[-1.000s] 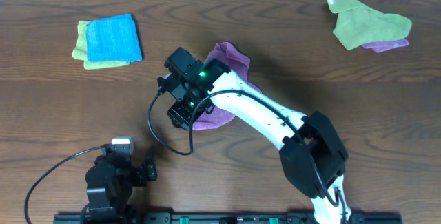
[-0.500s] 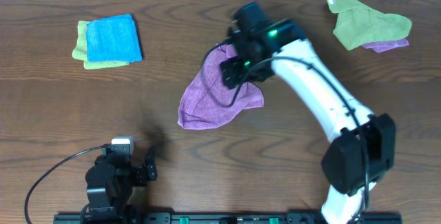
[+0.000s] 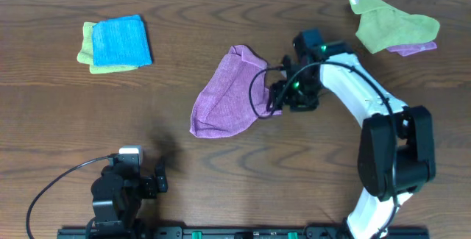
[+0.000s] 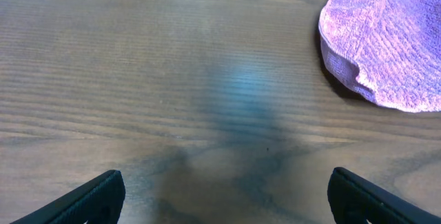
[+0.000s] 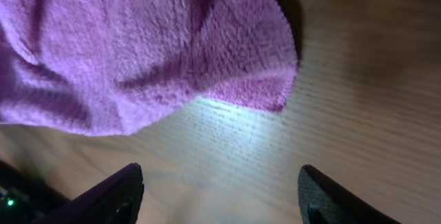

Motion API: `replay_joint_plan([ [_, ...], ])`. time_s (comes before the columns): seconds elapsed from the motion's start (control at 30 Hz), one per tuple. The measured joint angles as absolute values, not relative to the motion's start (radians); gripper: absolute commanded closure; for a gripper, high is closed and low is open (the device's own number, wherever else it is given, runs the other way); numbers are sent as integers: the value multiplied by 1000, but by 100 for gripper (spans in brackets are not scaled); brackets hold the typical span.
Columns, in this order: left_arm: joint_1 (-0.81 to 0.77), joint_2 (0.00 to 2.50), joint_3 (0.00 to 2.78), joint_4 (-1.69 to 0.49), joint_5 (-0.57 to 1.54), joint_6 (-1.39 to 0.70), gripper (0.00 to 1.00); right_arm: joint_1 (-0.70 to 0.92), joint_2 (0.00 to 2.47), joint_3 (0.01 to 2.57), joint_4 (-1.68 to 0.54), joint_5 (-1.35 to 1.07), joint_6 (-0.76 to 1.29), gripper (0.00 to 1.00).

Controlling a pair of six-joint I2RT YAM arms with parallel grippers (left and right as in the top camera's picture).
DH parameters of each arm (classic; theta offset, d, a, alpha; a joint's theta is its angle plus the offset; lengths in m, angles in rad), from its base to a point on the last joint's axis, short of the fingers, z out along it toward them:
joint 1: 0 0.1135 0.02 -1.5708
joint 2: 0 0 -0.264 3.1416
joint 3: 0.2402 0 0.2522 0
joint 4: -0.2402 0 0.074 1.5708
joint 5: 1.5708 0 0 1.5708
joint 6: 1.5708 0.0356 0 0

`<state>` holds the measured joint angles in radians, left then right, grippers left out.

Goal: Fold the cloth
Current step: 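Grasp the right corner of the purple cloth with the right gripper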

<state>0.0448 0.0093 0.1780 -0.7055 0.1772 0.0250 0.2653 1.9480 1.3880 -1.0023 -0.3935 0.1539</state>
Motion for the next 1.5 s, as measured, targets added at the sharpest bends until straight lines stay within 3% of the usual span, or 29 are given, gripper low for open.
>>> replay_joint_plan([
  [0.83, 45, 9, 178, -706, 177, -83, 5, 265, 2032, 1339, -799, -418, 182, 41],
  [0.87, 45, 9, 178, -706, 177, -83, 5, 265, 2036, 1339, -794, -417, 184, 43],
  [0.93, 45, 9, 178, -706, 177, -83, 5, 265, 2040, 1339, -791, -418, 195, 55],
  [1.07, 45, 9, 178, -706, 177, -87, 5, 265, 2056, 1340, -789, -416, 204, 97],
  [1.5, 45, 9, 178, -706, 177, -239, 5, 242, 2036, 1339, -954, -349, 194, 99],
])
